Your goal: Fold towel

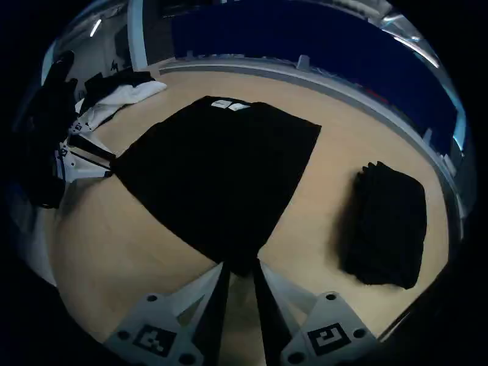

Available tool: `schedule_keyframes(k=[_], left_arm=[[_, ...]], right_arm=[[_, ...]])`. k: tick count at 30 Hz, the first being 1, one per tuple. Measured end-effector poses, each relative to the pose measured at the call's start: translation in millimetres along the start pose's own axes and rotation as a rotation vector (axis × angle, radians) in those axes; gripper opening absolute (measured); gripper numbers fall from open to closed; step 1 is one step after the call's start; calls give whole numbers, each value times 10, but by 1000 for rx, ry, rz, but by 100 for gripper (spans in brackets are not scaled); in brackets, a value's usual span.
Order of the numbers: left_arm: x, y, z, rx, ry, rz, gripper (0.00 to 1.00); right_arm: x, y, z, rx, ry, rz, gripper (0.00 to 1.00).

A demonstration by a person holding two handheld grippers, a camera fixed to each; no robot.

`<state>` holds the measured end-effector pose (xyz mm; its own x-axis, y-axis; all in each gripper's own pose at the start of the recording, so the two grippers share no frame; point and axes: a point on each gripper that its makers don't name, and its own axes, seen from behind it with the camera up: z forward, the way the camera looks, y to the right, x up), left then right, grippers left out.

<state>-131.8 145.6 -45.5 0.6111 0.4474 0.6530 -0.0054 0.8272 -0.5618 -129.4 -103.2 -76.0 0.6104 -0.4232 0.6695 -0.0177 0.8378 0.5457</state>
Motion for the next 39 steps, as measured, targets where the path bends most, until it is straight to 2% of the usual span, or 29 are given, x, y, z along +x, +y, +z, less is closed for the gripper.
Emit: schedule_keyframes(k=[5, 7, 9, 14, 24, 39], left_arm=[[-5, -19, 9, 9, -3, -9, 28], [-6, -33, 6, 15, -4, -16, 18], [-7, -41, 1, 18, -3, -25, 15], [-10, -8, -18, 2, 3, -42, 12], [36, -10, -57, 0, 14, -42, 10], [202, -70, -284, 10, 52, -87, 10]], right_arm=[[4, 25, 10, 2, -5, 14, 21], [8, 34, 17, 4, -7, 25, 19], [13, 43, 24, 7, -8, 37, 17], [24, 41, 26, 15, -6, 55, 16], [90, 38, -18, 23, 5, 65, 16], [322, 47, -158, 35, 38, 71, 16]])
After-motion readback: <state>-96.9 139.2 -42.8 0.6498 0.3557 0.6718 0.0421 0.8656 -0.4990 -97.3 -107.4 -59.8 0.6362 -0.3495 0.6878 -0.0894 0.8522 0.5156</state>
